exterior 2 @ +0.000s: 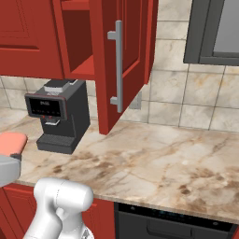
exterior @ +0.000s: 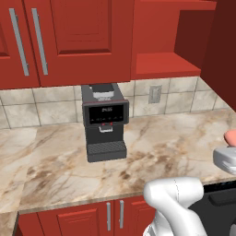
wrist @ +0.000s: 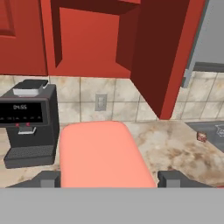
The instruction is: Locate and retrieve the bar soap and bar soap from the cabinet. Place them next to the sink.
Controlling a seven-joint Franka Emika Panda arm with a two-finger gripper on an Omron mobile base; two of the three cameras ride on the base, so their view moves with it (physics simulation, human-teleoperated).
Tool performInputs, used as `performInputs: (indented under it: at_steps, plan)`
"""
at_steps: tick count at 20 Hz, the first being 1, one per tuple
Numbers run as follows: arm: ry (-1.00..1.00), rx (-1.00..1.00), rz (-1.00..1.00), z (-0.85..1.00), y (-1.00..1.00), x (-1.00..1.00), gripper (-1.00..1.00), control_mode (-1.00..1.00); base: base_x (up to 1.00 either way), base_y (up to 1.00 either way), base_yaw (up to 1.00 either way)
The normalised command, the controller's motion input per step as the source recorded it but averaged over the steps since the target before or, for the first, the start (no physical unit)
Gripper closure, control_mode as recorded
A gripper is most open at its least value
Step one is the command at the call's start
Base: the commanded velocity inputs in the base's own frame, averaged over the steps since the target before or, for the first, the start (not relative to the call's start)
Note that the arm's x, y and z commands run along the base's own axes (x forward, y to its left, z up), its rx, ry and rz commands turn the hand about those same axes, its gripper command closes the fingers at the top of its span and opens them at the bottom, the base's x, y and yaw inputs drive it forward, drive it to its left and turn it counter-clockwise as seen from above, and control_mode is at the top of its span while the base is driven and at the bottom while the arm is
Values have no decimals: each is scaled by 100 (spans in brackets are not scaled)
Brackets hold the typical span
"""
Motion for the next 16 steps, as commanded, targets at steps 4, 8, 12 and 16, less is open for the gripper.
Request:
performInputs:
  at_steps: [4,8,12,16]
  plan:
    - [0,0,0,0,0,-2,100,-100,0,0,0]
    - [0,0,0,0,0,0,100,-100,0,0,0]
    - [0,0,0,0,0,0,100,100,-2,-1,0]
    - [0,0,0,0,0,0,100,100,-28,-16,-2]
